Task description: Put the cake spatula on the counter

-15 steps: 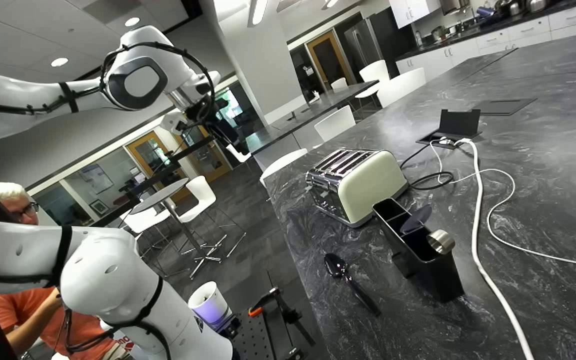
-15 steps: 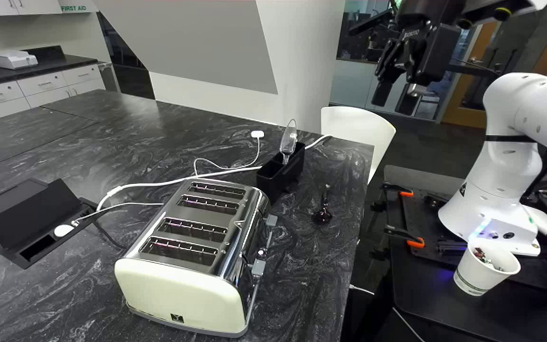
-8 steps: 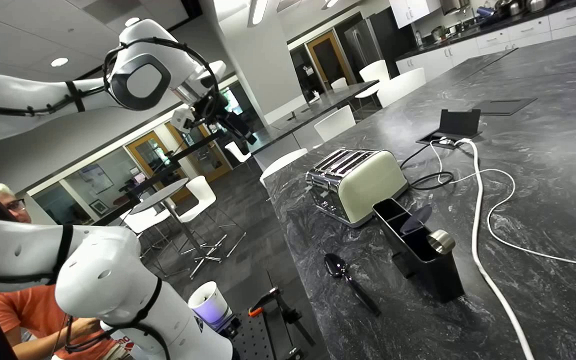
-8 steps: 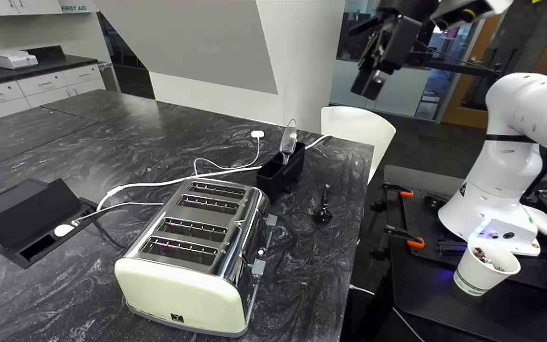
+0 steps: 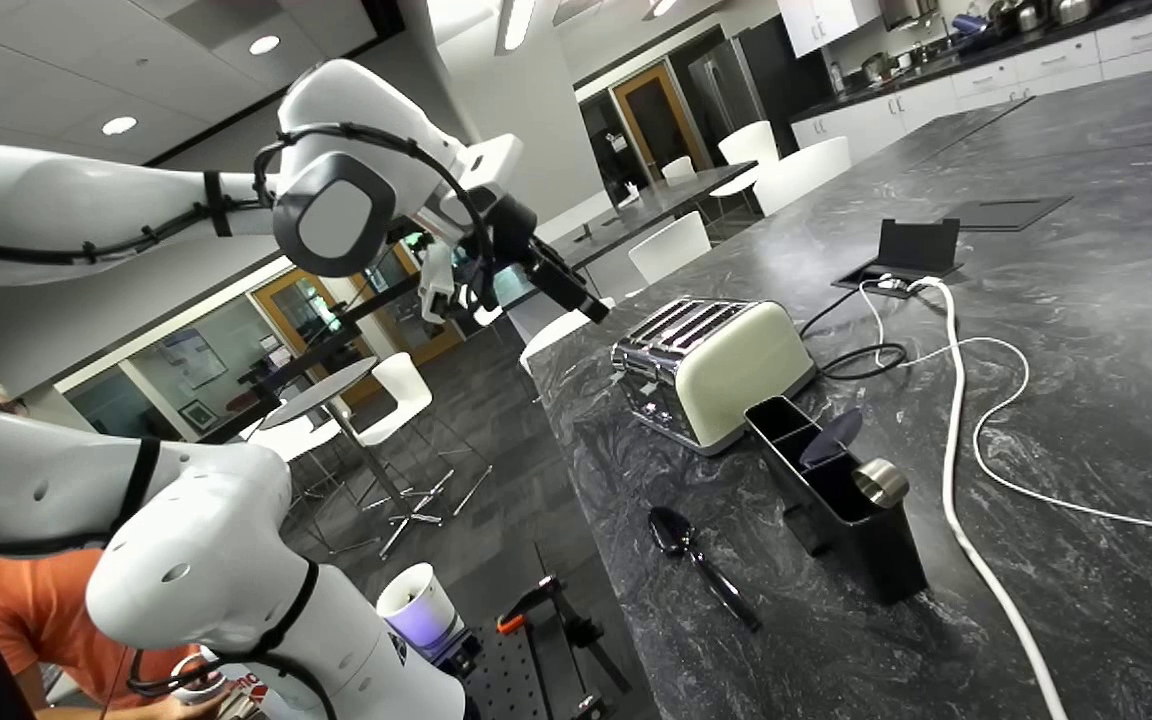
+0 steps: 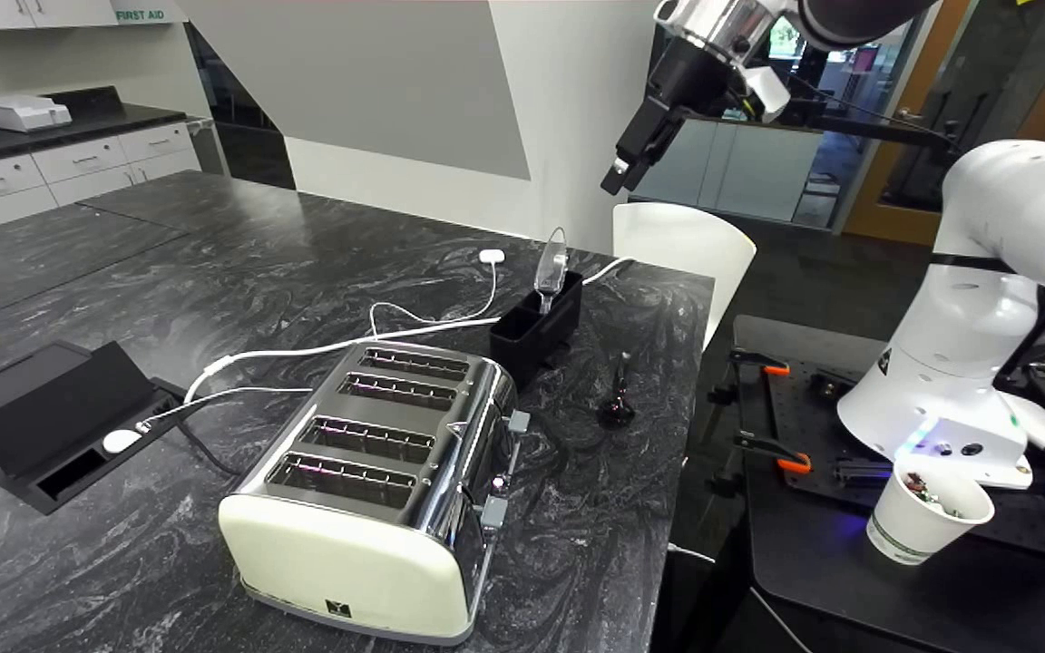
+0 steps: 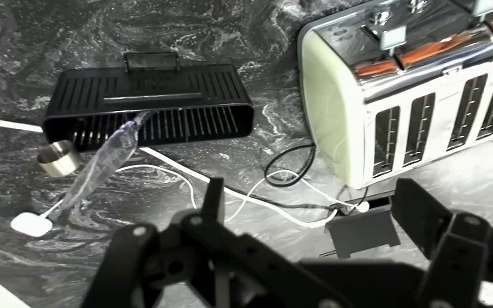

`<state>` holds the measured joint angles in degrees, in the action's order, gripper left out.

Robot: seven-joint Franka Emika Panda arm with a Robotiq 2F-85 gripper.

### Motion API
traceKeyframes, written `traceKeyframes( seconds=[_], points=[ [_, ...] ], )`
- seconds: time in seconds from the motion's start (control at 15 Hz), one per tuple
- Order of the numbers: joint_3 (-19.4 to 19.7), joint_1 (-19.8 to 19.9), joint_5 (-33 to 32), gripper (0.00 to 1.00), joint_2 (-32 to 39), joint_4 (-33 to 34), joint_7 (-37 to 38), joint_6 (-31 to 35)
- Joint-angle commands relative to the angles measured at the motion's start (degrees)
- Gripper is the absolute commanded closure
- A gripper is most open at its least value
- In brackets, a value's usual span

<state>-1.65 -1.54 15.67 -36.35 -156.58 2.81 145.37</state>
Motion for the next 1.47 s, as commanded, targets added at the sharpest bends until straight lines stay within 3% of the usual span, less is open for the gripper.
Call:
traceKeyframes(
  seconds=[0.0,0.53,0.73,1.07,1.4],
  points=[
    [2.5,1.0,-0.2,0.00,4.5,-3.4,0.8,9.3],
    [7.9,1.2,1.9,0.00,19.0,-3.1,2.3,24.7],
    [10.7,-0.8,5.8,0.00,23.7,-3.1,0.7,29.7],
    [17.0,-7.2,15.4,0.00,27.8,-0.8,-3.7,31.2],
    [21.3,-10.7,21.4,0.00,31.4,3.3,-8.9,30.4]
  ],
)
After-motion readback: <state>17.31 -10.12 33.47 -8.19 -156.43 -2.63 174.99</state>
